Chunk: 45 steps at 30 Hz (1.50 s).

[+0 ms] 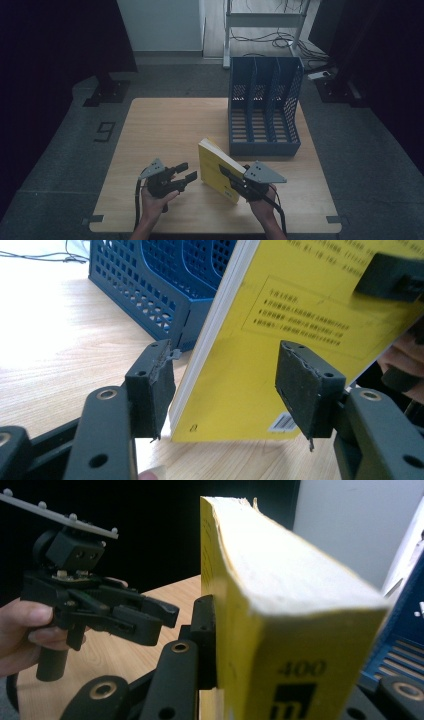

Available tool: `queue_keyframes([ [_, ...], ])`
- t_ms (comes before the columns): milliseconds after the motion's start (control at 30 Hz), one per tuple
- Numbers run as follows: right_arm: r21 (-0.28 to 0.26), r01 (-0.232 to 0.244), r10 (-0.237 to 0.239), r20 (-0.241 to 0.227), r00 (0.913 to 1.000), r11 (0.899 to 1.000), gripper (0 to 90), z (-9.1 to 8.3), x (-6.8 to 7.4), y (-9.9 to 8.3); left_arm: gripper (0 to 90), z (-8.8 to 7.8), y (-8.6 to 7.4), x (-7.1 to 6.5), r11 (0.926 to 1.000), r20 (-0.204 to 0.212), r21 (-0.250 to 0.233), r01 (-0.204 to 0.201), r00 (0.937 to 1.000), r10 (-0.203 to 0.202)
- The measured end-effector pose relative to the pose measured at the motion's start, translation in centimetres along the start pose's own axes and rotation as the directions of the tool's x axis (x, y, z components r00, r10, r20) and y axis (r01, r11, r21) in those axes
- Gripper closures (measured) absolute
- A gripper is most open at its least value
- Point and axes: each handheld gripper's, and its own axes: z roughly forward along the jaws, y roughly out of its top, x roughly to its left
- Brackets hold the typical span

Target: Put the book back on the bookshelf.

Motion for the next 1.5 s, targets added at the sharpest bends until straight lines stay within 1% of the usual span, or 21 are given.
queue_keyframes([
  [133,-0.012,-0.003,0.003,0.014,0.9999,1.0,74.5,-0.4,-0.2,0.3,39.9,0.1,0.0,0.1,0.9999,0.004,0.014,0.006,1.0,-0.006],
  [167,-0.014,-0.002,0.003,0.015,0.9999,1.0,74.5,-0.5,-0.2,0.3,39.7,0.2,-0.1,0.1,0.9997,0.006,0.024,0.008,0.9999,-0.009],
  [467,-0.031,-0.015,0.016,0.048,0.9987,0.999,74.5,-1.4,-0.7,0.7,39.3,0.3,-0.2,0.2,0.9992,0.0,0.038,0.015,0.9999,-0.015],
  [600,-0.047,-0.017,0.02,0.063,0.9978,0.999,74.5,-1.8,-0.9,0.9,38.7,0.4,-0.3,0.3,0.9987,-0.002,0.048,0.019,0.9998,-0.019],
  [800,-0.065,-0.02,0.024,0.07,0.9972,0.998,74.5,-2.4,-1.1,1.3,38.6,0.5,-0.3,0.3,0.9982,0.001,0.053,0.028,0.9996,-0.028],
  [1100,-0.085,-0.026,0.033,0.094,0.995,0.996,74.5,-3.1,-1.6,1.6,38.3,0.6,-0.3,0.3,0.9973,0.008,0.062,0.04,0.9992,-0.04],
  [1300,-0.097,-0.035,0.045,0.102,0.9938,0.995,74.5,-3.5,-1.8,1.8,38.1,0.7,-0.4,0.4,0.9962,0.007,0.077,0.041,0.9991,-0.042],
  [1500,-0.102,-0.031,0.042,0.104,0.9937,0.994,74.5,-3.7,-2.0,2.0,38.0,0.7,-0.5,0.6,0.9947,0.0,0.092,0.046,0.9989,-0.047],
])
